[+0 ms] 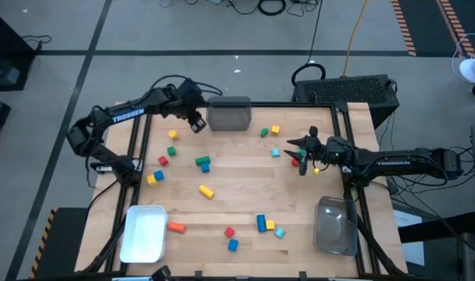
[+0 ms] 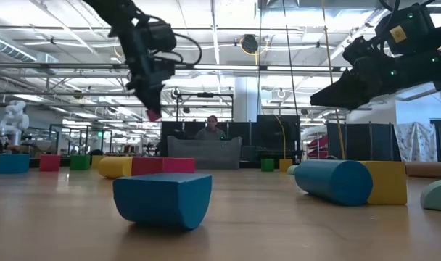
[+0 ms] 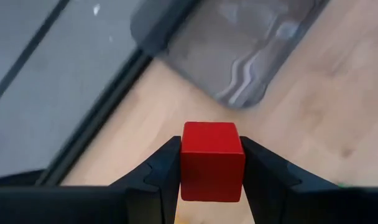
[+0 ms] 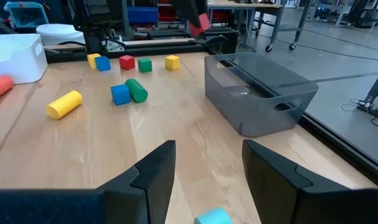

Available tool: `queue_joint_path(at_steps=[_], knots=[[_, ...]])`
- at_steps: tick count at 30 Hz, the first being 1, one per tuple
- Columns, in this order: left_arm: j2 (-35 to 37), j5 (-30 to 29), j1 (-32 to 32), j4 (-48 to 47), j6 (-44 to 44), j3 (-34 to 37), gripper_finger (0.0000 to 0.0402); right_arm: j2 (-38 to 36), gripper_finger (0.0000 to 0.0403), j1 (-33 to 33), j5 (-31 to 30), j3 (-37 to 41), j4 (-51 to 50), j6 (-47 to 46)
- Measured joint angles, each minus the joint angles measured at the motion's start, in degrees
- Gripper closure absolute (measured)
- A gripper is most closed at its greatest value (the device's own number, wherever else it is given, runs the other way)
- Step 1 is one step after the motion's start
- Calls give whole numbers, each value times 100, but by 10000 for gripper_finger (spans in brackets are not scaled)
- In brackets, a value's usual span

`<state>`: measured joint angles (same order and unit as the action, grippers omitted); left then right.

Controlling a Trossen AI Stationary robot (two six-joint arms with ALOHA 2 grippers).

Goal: Sort blocks by size
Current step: Put the red square block into the top black bin

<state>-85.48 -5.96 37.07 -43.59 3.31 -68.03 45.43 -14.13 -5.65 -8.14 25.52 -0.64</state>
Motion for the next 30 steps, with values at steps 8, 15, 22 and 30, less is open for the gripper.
queue_joint_path(at_steps=[8,15,22,30], knots=[[-748,25,-277,278,-6,-759,259,0,227,-2,-2,0,0,-20],[-1587,20,-299,275,-3,-1367,259,0,227,-2,-1,0,-16,-22],[-2316,20,-299,317,3,-1791,259,2,227,0,0,0,-57,-17],[-2952,18,-299,588,21,-2055,259,2,227,0,0,0,-86,-7]])
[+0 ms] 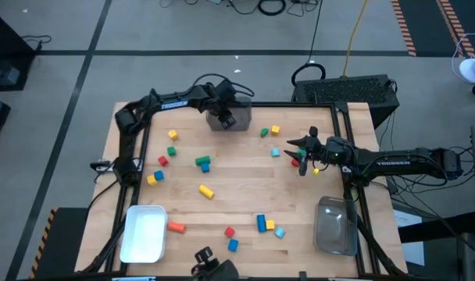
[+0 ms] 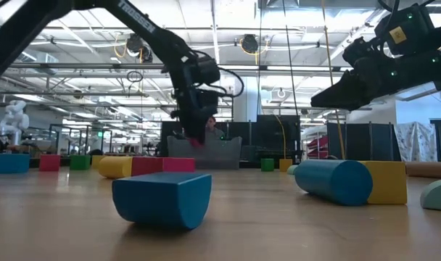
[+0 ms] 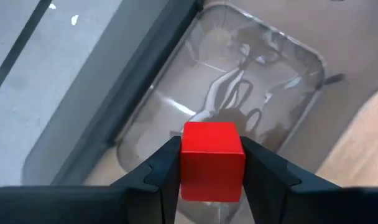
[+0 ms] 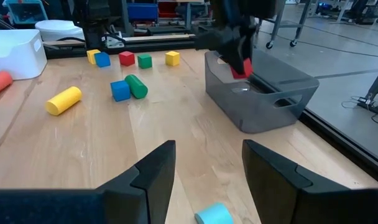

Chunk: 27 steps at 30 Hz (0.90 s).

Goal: Sort blocks by size
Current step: Put the red square block into the top black bin

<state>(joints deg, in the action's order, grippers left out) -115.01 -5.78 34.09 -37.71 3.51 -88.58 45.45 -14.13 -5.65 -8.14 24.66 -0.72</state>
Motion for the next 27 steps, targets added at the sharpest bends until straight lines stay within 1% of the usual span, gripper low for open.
queue_joint_path(at_steps=[5,12,14,22,27], knots=[[-336,1,8,153,39,-166,259,0,227,-2,-4,0,-22,32],[-603,-20,78,233,180,-164,258,0,227,-2,-19,0,-41,16],[-590,-24,92,259,299,-164,252,0,227,-2,-35,1,-46,16],[-548,-79,126,318,298,-164,211,0,227,-2,-35,0,-50,17],[-529,-89,129,257,348,-164,202,0,227,0,-33,0,-52,23]])
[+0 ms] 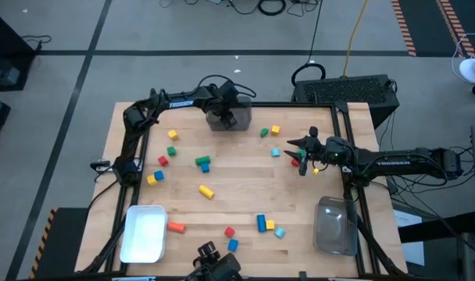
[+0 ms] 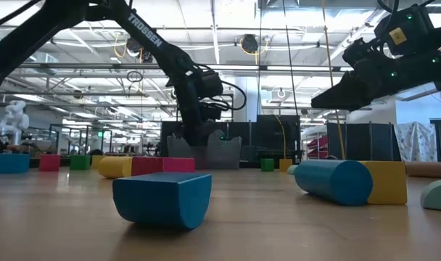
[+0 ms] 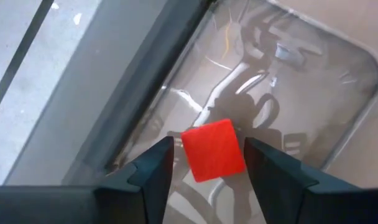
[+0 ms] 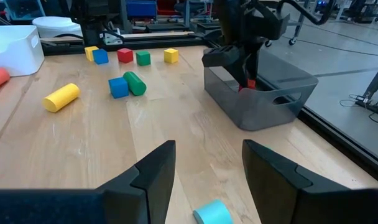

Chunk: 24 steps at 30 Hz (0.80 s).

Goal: Sort blocks by size
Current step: Put the red square block into the top black bin, then put the yellow square block into the top black bin

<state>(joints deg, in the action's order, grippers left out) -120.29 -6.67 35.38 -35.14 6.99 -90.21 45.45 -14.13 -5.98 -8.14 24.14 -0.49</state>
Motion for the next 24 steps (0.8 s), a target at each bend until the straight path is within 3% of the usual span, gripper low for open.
queue_joint_path(at_steps=[11,24], knots=[[943,-695,-141,-804,401,4,201,0,227,0,7,2,-39,-15],[2249,-737,-89,-2558,184,177,201,0,227,4,14,2,-106,-79]])
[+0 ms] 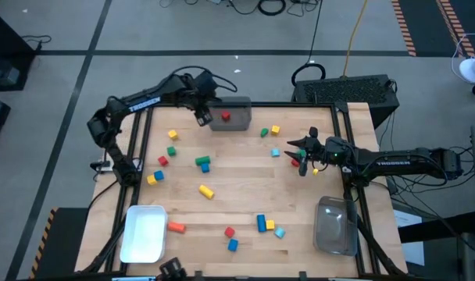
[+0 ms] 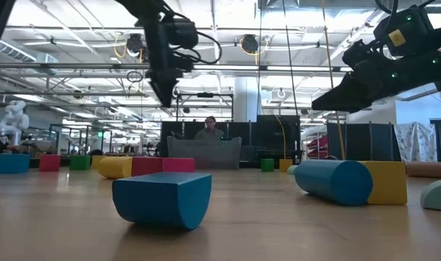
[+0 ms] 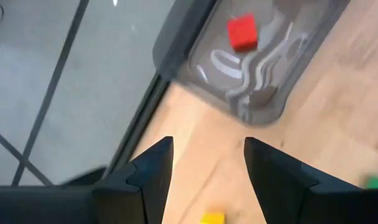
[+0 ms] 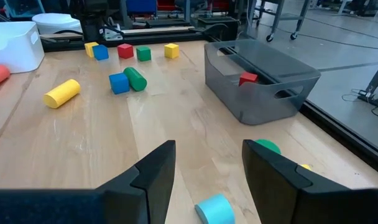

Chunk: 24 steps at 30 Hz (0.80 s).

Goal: Sort blocks by size
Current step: Put the yellow square block into the top black bin

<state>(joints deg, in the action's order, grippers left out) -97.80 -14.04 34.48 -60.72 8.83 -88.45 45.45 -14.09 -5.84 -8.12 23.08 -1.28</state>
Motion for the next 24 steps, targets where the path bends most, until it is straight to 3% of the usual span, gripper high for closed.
queue_joint_path(at_steps=[6,13,24], knots=[[156,0,62,-463,-231,336,201,0,227,0,-1,0,18,70],[423,6,76,-598,-256,1249,201,0,227,0,21,0,-1,85],[1385,444,541,450,-405,3187,201,0,227,0,19,0,-130,48]])
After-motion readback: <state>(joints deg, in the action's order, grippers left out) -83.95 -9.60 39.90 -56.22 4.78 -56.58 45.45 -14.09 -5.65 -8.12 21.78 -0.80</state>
